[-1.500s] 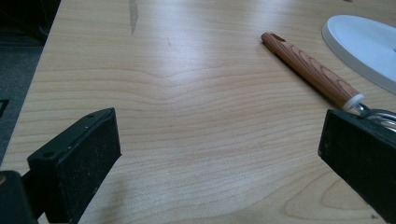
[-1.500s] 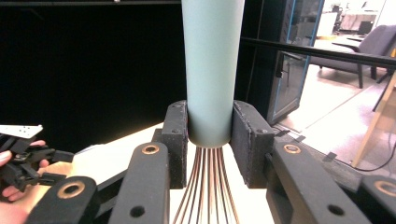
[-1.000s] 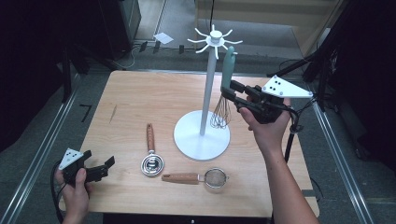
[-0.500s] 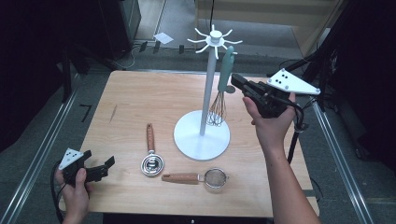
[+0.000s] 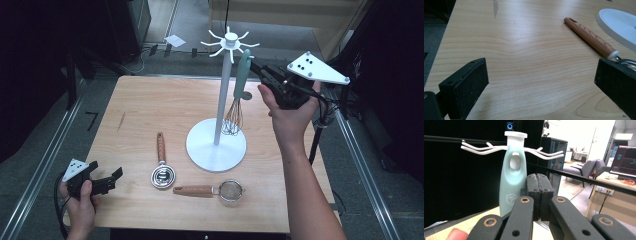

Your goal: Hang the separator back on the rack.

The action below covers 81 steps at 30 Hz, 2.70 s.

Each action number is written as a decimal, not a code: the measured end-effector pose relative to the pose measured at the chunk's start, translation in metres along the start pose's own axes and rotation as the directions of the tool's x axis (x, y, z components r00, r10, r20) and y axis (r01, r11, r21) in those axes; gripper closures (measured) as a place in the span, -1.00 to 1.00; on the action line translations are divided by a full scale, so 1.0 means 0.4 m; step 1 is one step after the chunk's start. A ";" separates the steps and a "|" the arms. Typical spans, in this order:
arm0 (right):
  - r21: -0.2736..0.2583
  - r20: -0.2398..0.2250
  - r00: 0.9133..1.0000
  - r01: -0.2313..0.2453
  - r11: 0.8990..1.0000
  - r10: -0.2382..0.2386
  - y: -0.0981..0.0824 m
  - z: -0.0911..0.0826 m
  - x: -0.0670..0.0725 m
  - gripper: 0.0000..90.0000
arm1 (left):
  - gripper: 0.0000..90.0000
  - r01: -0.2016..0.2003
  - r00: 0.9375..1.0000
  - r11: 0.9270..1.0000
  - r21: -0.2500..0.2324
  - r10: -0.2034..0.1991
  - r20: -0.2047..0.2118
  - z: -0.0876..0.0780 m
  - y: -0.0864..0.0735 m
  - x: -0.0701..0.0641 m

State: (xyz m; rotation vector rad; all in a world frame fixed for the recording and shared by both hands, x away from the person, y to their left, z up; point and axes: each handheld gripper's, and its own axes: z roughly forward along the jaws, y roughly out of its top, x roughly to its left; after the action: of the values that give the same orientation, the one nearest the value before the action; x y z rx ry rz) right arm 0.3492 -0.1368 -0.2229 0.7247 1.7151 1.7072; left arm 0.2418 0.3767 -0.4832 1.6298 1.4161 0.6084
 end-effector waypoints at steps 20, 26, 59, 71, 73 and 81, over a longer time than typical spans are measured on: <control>-0.031 -0.032 0.999 0.023 0.999 -0.024 -0.014 -0.017 0.040 1.00 | -1.00 -0.004 1.000 1.000 0.001 0.004 0.000 0.000 0.000 -0.001; -0.031 -0.046 0.999 0.026 0.999 -0.027 -0.015 -0.019 0.053 1.00 | -1.00 -0.005 1.000 1.000 0.000 0.005 -0.001 0.000 0.000 -0.001; 0.066 0.053 0.998 0.016 0.998 -0.019 -0.146 -0.081 0.018 0.65 | -1.00 -0.009 1.000 1.000 0.002 0.009 -0.003 0.000 0.000 -0.003; 0.163 0.159 0.987 -0.014 0.987 -0.012 -0.301 -0.134 -0.025 0.32 | -1.00 -0.009 1.000 1.000 0.003 0.009 -0.006 0.000 0.000 -0.004; 0.199 0.176 0.984 -0.053 0.979 0.017 -0.337 -0.150 -0.033 0.25 | -1.00 -0.010 1.000 1.000 0.004 0.010 -0.006 0.000 0.000 -0.004; 0.270 0.180 0.978 -0.150 0.951 0.104 -0.420 -0.195 -0.050 -0.14 | -1.00 -0.014 1.000 1.000 0.004 0.014 -0.008 -0.001 0.000 -0.004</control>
State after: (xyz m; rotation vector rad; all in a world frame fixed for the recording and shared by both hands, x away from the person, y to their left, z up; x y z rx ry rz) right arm 0.3106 -0.2073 -0.3909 1.0961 1.8479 1.4517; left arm 0.2411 0.3751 -0.4828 1.6433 1.4136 0.6211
